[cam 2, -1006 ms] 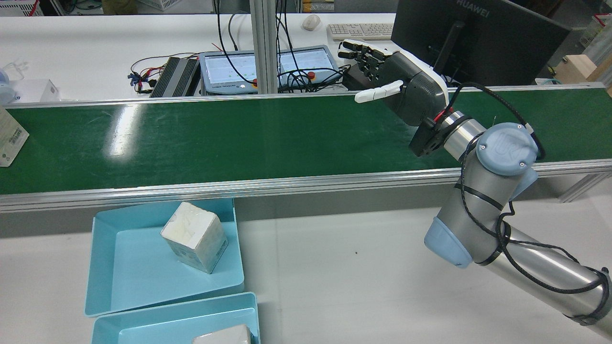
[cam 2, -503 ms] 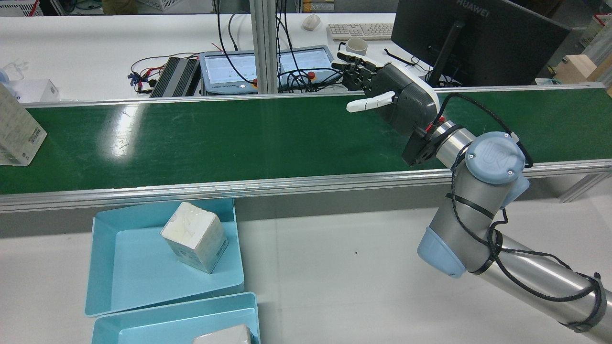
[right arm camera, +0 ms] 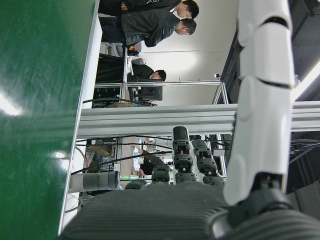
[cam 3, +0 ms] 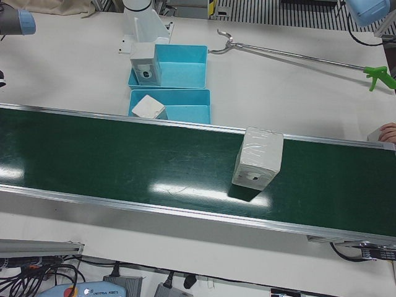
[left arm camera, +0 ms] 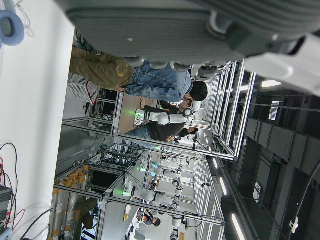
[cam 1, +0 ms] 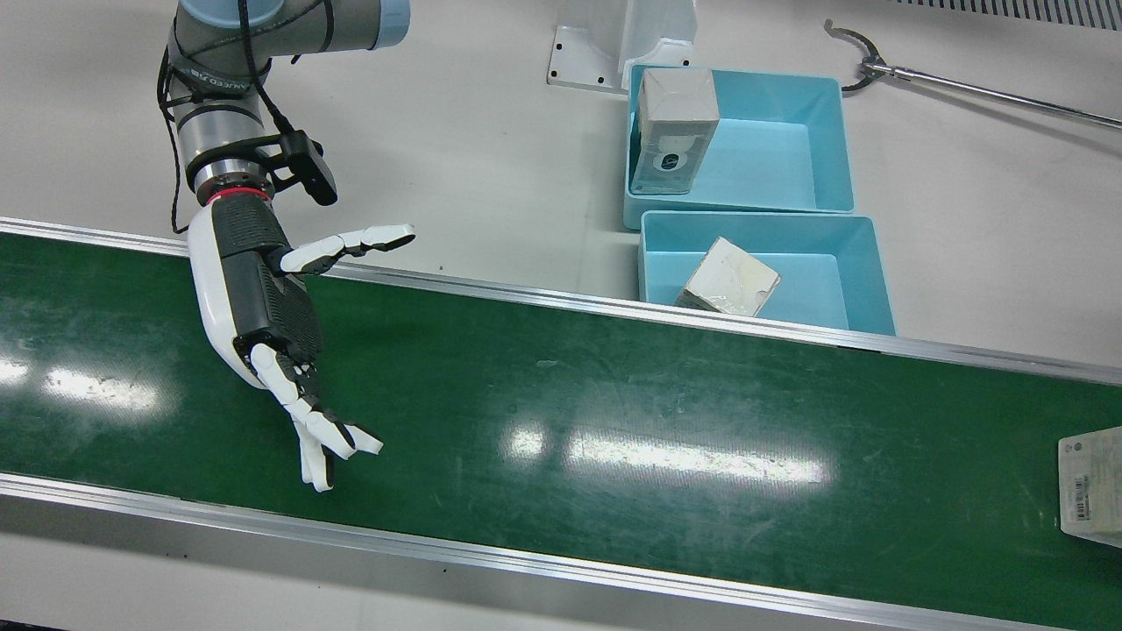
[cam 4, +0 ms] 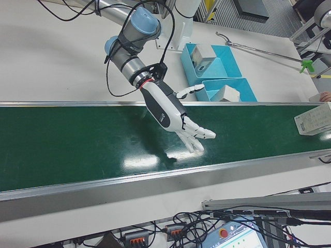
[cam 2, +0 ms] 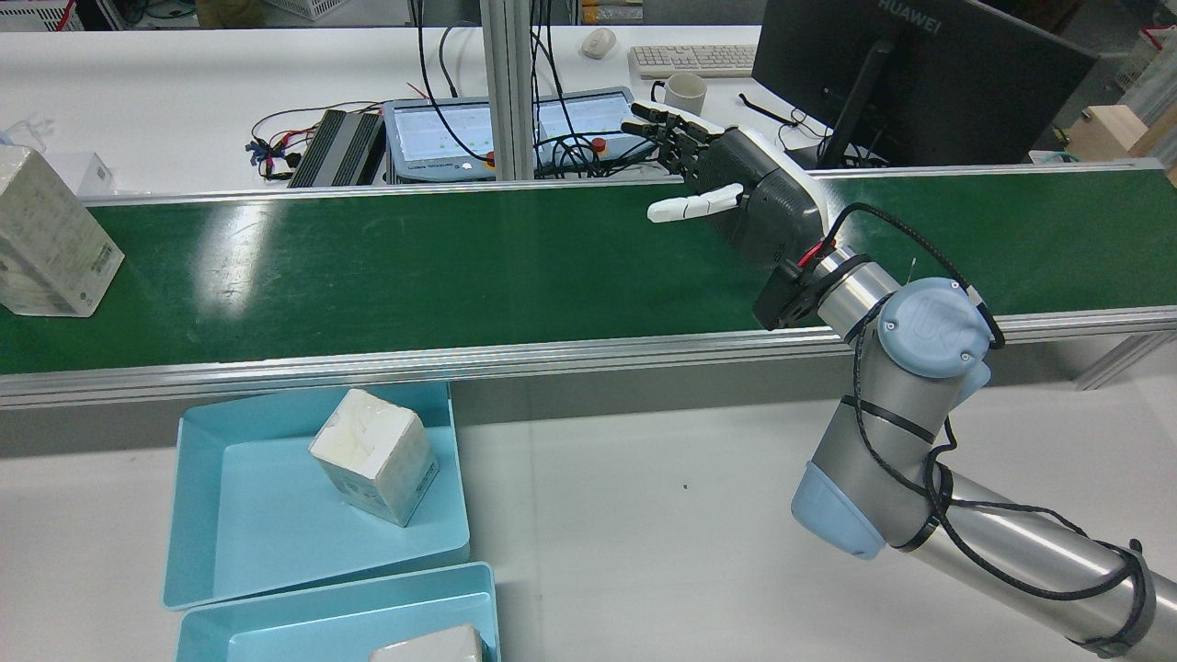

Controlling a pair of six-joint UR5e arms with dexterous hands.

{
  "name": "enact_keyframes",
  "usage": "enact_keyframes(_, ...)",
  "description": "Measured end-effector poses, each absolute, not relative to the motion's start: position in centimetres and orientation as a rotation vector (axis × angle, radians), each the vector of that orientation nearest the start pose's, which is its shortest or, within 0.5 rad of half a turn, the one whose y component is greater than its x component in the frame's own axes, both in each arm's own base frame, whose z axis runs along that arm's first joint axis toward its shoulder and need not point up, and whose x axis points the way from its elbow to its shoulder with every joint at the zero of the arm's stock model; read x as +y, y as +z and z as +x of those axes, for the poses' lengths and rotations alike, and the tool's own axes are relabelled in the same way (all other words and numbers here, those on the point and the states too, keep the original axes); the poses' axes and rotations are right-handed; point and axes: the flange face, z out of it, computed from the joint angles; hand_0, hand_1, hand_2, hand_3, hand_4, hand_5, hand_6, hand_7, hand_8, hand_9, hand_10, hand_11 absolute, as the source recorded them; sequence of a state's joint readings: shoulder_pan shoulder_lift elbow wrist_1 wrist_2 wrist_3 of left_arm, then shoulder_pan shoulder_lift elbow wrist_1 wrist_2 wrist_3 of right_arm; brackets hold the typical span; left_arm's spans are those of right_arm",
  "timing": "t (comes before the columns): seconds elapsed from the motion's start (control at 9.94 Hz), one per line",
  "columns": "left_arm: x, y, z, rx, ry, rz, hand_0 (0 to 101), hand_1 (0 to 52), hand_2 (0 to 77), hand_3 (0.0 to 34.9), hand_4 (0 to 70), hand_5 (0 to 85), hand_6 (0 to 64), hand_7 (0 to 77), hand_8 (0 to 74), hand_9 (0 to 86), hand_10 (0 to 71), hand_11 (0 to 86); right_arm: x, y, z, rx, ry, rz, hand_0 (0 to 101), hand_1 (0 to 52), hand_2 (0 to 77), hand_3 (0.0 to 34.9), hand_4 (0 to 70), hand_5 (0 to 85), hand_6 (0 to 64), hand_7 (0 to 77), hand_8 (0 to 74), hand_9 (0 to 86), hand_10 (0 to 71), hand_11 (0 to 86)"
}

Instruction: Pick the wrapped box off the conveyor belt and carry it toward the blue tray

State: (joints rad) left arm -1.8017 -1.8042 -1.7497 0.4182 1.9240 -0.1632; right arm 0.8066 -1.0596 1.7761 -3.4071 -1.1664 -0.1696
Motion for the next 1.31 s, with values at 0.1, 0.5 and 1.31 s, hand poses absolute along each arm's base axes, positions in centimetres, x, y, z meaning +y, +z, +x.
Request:
enact_keyframes(0.1,-51.3,51.9,-22.2,2.214,-2.249,-0.321,0,0.0,1.1,0.0,0.5,1.1,0.5,0.5,0.5,0.5,0.0,0.5,-57.3,32.4,-30.7,2.734,-1.805,0.446,47,15.8,10.4,0.0,13.6,11.5,7.1,19.6,4.4,3.8,0.0,1.1)
enact_keyframes(0.5,-51.3,51.9,-22.2,2.214,-2.249,-0.321,0,0.0,1.1,0.0,0.0,1.1,0.5,0.5,0.5,0.0,0.0,0.5,-55.5,31.2,-28.3,2.695,-1.937,0.310,51,19.1,12.5,0.0,10.4,12.5,4.4,16.4,2.7,2.2,0.0,1.1)
enact_keyframes(1.31,-51.3,51.9,-22.2,2.214,-2.249,-0.321,0,0.0,1.1,0.0,0.5,1.1,0.0,0.5,0.5,0.0,0.0,0.5,-56.4,32.8,-29.4,2.687,-1.897,0.308,47,13.1,8.2,0.0,7.6,8.2,4.4,12.5,1.6,2.2,0.0,1.1)
